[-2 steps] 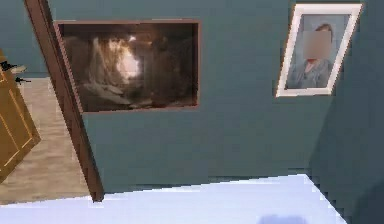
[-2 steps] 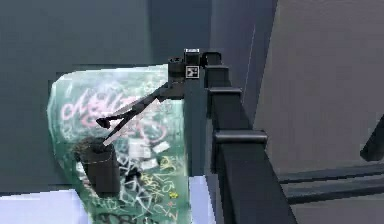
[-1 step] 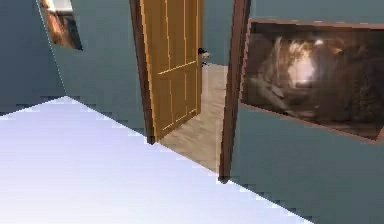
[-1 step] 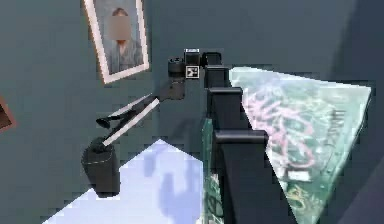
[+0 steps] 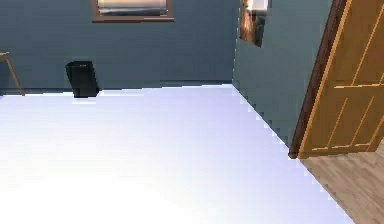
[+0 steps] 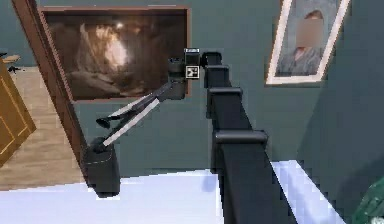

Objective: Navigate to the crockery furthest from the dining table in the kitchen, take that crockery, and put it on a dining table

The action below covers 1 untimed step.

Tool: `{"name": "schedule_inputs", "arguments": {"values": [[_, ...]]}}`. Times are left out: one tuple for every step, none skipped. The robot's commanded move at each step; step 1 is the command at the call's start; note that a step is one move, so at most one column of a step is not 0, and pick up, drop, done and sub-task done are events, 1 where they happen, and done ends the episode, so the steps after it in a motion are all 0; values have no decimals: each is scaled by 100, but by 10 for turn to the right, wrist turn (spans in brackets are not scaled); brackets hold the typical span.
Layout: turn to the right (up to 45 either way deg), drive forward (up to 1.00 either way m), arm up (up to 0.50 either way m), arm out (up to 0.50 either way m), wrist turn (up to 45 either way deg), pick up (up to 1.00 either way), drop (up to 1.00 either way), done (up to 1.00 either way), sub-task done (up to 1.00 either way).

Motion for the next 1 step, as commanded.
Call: {"name": "schedule_inputs", "arguments": {"values": [[-60, 0, 0, 0, 0, 0, 0, 0, 0]]}}
